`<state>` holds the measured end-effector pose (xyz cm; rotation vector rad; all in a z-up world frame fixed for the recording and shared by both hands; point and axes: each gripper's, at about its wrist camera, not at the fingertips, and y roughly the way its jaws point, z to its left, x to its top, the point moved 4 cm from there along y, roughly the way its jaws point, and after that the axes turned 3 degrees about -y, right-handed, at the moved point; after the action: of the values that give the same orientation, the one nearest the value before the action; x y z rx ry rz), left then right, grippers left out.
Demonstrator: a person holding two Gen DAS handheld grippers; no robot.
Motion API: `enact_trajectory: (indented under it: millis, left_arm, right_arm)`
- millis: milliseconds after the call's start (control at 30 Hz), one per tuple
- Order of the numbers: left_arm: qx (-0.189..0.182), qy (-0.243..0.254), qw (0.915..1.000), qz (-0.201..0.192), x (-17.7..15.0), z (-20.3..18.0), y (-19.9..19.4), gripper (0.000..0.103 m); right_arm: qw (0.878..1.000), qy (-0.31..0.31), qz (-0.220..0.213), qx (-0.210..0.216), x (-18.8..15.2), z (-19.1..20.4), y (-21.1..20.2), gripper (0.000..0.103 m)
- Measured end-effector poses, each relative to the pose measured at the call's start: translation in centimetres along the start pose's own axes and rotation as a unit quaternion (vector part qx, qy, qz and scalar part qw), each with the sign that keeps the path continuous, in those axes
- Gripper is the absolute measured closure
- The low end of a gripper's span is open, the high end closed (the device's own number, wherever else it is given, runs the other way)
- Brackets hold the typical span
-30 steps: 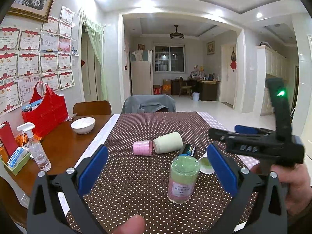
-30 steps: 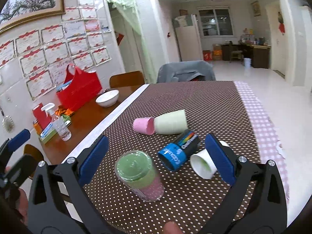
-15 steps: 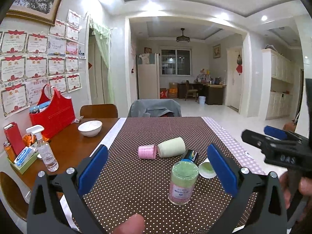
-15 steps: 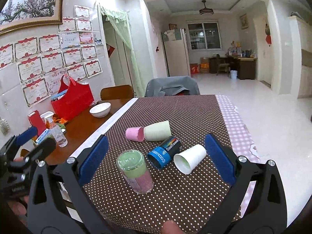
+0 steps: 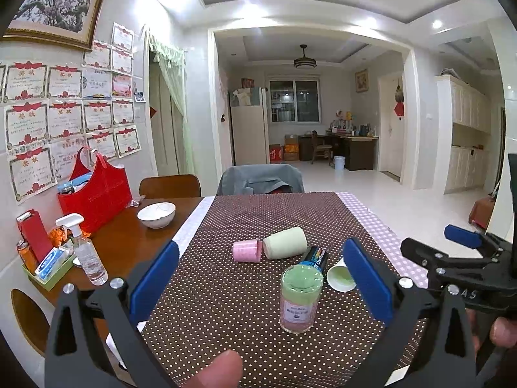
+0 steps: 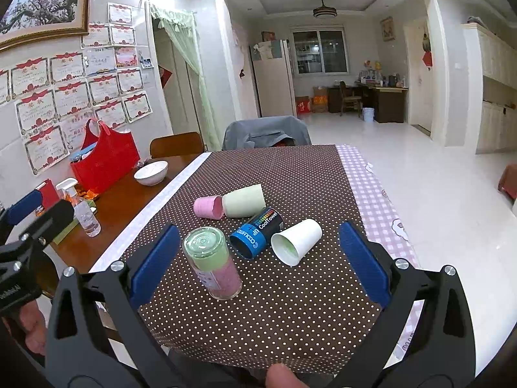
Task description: Flip cup upside down
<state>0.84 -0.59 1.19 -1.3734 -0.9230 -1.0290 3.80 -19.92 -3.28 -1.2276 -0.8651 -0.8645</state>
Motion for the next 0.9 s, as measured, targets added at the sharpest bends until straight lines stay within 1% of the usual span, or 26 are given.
enact_trajectory:
  millis: [200,900]
  left_arm:
    - [-0.004,-0.012,0.9999,-0.002,0.18,0.19,-0.39,0.004]
    - [-0.004,-0.011,0.9999,0.004,-0.5,-0.27,-0.23,0.004]
  right_arm:
    - [1.0,0.0,-0.01,-0.005,0.25,-0.01,-0.71,0.006]
    - [1.0,-0.008,-0.008,-0.002,0.18,0.54,-0.52,0.006]
